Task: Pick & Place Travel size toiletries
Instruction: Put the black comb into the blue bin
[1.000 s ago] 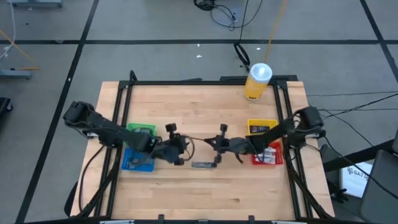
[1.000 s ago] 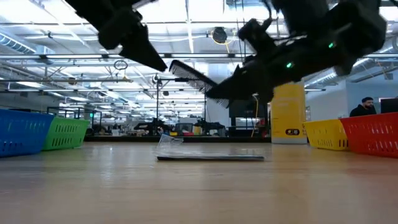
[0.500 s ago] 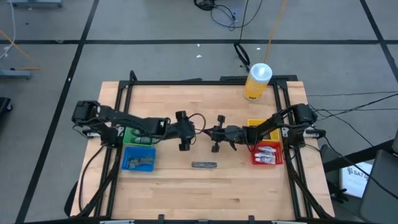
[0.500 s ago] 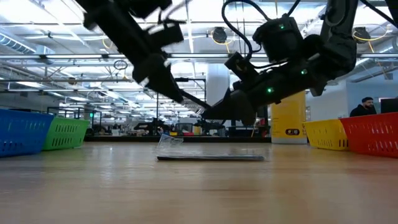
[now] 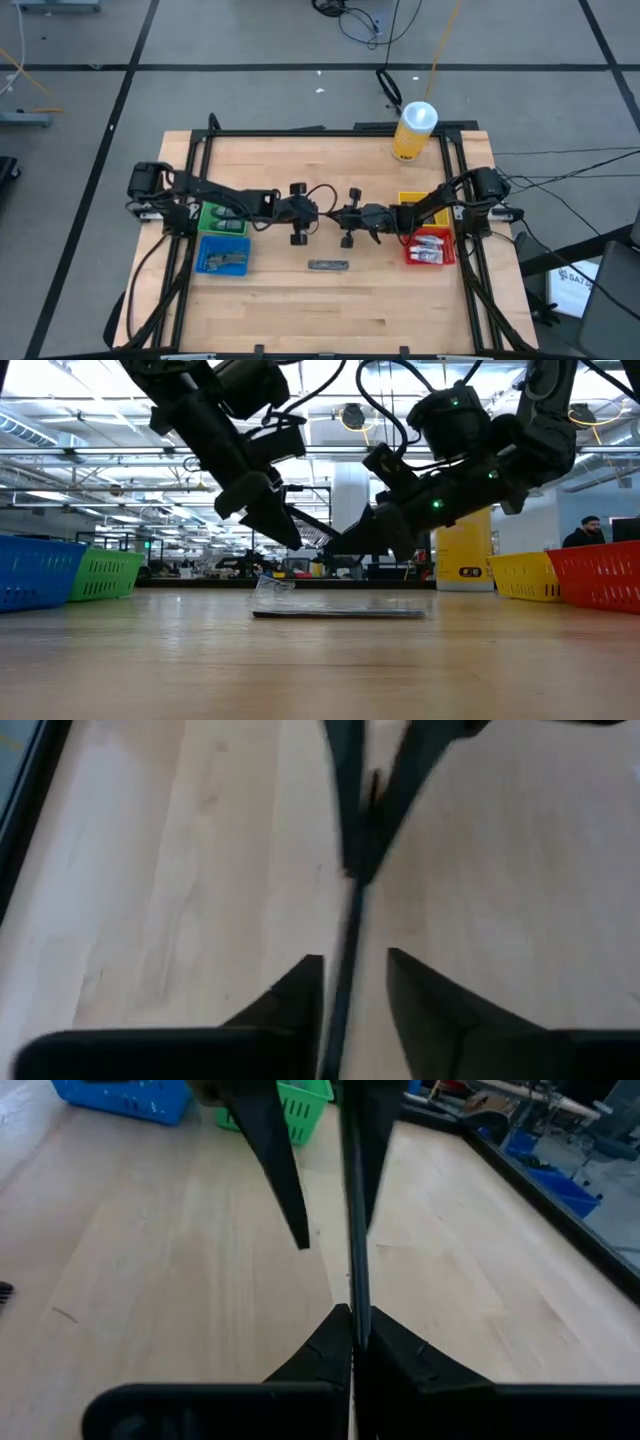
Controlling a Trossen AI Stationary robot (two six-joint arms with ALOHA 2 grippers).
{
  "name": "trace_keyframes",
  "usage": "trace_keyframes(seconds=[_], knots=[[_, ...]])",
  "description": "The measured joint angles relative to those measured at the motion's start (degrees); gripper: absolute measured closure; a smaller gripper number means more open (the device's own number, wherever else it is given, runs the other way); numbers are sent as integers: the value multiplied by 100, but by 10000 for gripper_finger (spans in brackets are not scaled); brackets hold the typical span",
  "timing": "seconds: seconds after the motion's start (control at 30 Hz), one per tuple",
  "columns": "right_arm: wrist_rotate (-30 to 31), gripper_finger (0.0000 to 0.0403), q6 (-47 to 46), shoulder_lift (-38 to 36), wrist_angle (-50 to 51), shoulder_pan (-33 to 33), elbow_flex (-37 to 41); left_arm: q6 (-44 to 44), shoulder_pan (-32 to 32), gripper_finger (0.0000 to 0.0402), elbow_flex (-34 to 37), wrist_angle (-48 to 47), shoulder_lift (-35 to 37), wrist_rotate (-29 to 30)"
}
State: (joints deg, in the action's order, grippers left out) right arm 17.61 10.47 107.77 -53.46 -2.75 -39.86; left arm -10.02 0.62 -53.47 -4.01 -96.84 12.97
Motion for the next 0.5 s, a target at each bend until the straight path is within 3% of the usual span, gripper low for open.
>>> trace_keyframes(seconds=[0.2,0.5], knots=[[-70,393,-127,0,60,-8,0,-17,190,353,0,114,11,35],[-151,391,-296,-2,291,-8,-1,-11,219,367,0,179,13,40]])
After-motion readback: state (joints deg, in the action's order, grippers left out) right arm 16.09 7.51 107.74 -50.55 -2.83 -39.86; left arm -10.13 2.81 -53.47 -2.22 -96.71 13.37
